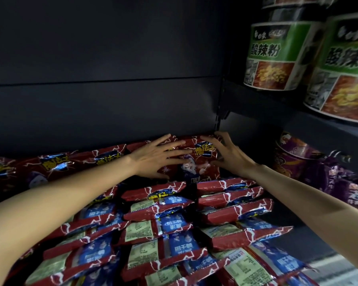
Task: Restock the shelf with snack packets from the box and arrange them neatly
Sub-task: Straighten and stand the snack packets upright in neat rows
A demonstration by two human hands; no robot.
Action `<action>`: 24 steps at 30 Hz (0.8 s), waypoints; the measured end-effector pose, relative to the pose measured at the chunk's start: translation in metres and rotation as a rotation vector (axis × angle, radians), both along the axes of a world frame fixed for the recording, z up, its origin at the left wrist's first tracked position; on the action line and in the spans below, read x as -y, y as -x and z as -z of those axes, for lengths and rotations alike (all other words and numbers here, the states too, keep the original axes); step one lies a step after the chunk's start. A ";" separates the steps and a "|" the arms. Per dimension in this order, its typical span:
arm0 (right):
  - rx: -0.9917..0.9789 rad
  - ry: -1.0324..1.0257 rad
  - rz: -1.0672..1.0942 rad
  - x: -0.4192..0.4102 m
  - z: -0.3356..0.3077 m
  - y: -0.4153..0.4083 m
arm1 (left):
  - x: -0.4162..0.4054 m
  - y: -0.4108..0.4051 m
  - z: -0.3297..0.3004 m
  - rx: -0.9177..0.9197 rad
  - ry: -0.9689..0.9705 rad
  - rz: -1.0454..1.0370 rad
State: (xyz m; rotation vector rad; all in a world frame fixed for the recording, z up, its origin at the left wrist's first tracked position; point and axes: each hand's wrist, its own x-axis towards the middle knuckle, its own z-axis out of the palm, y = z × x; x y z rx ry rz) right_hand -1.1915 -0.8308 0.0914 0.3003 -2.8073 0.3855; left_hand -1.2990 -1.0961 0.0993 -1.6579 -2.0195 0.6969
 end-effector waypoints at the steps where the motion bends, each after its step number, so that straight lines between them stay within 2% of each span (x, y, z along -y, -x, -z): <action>1: -0.006 -0.004 -0.016 -0.002 -0.001 -0.001 | 0.000 -0.002 -0.002 0.026 0.012 -0.008; 4: -0.049 -0.064 -0.045 -0.009 -0.007 -0.007 | -0.001 -0.011 -0.016 0.210 -0.005 -0.007; 6: -0.080 -0.137 0.011 -0.008 -0.018 -0.017 | 0.001 -0.022 -0.032 0.324 -0.063 0.041; 8: -0.106 -0.181 0.041 -0.004 -0.031 -0.029 | 0.011 -0.034 -0.049 0.350 -0.161 0.092; 10: -0.147 -0.178 -0.036 0.007 -0.043 -0.039 | 0.031 -0.050 -0.065 0.372 -0.299 0.057; 13: -0.143 -0.113 -0.208 0.034 -0.057 -0.049 | 0.076 -0.077 -0.078 0.435 -0.535 -0.093; 16: -0.076 -0.163 -0.352 0.075 -0.065 -0.050 | 0.131 -0.094 -0.077 0.585 -0.642 -0.332; 19: -0.033 -0.251 -0.451 0.119 -0.071 -0.046 | 0.174 -0.105 -0.069 0.714 -0.632 -0.586; 24: -0.008 -0.271 -0.458 0.182 -0.076 -0.027 | 0.224 -0.096 -0.055 0.696 -0.491 -0.760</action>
